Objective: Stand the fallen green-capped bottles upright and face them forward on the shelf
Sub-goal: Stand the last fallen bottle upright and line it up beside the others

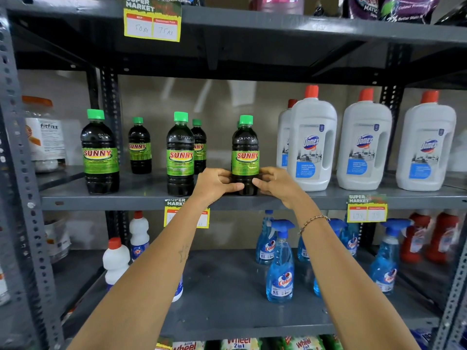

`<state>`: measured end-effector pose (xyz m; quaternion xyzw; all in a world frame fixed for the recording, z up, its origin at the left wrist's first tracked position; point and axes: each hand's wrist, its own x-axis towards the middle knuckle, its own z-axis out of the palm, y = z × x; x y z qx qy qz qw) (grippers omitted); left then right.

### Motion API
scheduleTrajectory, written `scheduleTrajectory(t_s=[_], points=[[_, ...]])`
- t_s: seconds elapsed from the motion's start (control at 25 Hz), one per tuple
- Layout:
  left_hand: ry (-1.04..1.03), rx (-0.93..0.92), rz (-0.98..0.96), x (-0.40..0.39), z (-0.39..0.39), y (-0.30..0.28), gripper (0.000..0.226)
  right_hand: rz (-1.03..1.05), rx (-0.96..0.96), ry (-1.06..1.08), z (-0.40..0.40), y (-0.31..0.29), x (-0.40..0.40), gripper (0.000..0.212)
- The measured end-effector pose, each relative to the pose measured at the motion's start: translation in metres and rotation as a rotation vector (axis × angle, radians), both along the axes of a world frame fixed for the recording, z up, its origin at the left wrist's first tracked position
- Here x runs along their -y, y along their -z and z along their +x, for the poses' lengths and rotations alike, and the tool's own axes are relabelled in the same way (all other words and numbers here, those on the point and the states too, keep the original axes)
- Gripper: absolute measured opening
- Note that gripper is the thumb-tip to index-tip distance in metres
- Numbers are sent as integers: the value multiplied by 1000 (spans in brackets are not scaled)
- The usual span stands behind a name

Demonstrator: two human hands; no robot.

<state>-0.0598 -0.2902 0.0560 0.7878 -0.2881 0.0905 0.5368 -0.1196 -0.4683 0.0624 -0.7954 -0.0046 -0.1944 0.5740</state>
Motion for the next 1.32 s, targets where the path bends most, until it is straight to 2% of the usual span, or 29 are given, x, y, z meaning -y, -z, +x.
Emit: scheduleTrajectory(t_s=[0.52,0.76,0.84,0.92,1.0,1.08,1.16,1.24,1.32], points=[[0,84,28,-3,-11,1,44,-51,36,-6,-5,5,4,47],[-16,68,30,-1,-12,2,44,-42,44,6,-7,7,1,44],[-31,77,53,-1,-12,2,44,-45,74,82,-9,9,0,39],[-70,116,37,-3,-16,3,45,-52,198,287,-14,17,-8,21],[-128,196,-62,-8,-24,9,38,-26,364,382,-24,25,-27,6],[-194,323,-206,-20,-31,15,22,-54,431,310,-27,28,-56,9],[-320,467,-364,-40,-32,19,14,-117,409,192,-22,29,-88,6],[-460,512,-536,-62,-26,22,24,-162,410,140,-14,25,-113,5],[-484,388,-568,-85,-13,22,38,-169,385,157,-4,17,-130,18]])
